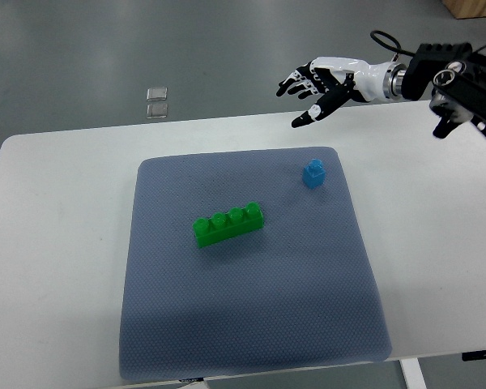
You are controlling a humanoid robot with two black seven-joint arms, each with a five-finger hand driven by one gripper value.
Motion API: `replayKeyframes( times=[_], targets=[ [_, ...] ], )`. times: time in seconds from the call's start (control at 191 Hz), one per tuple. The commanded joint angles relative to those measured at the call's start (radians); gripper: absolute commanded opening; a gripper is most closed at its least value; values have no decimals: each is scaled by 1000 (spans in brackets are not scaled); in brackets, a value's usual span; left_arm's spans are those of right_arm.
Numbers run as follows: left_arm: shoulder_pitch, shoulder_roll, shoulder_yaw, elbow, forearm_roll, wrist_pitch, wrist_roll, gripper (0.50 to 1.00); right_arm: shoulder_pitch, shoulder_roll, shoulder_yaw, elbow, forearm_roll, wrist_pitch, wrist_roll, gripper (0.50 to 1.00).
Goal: Stack blue block on green block with right hand
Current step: 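Raise the right hand and swing it above the small blue block, then lower the open right hand down around the small blue block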
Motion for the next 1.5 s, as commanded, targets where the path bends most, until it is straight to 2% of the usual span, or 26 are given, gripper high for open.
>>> replayKeyframes(
  times=[0.0,0.105,0.204,0.424,0.587,0.776,0.996,1.174,1.357,1.362,1.493],
  targets=[
    [-2,0,2,-12,2,0,-1,1000,166,-31,-197,78,-165,36,1,926],
    [-2,0,2,-22,2,0,-1,1000,310,-3,-407,96,-186,36,-4,926],
    [-2,0,0,-22,2,-2,-1,1000,353,46,-499,99,-181,36,-8,926],
    [-2,0,-3,-22,2,-2,-1,1000,336,63,-496,98,-99,36,-25,926],
    [-2,0,-4,-24,2,-2,-1,1000,229,63,-478,59,-66,36,-39,926],
    [0,0,-3,-25,2,-2,-1,1000,103,110,-475,12,-80,-130,-39,926],
    [1,0,-3,-25,2,-2,-1,1000,14,142,-476,-46,-119,-259,-38,919],
    [1,0,-1,-25,2,-2,-1,1000,-41,172,-476,-89,-161,-333,-36,909],
    [1,0,-1,-25,0,-2,-1,1000,-60,179,-479,-108,-168,-365,-28,899],
    [1,0,-1,-25,0,-2,-1,1000,-63,179,-484,-108,-168,-371,-25,879],
    [1,0,-1,-25,0,-2,0,1000,-63,179,-488,-109,-169,-382,-24,829]
  ],
)
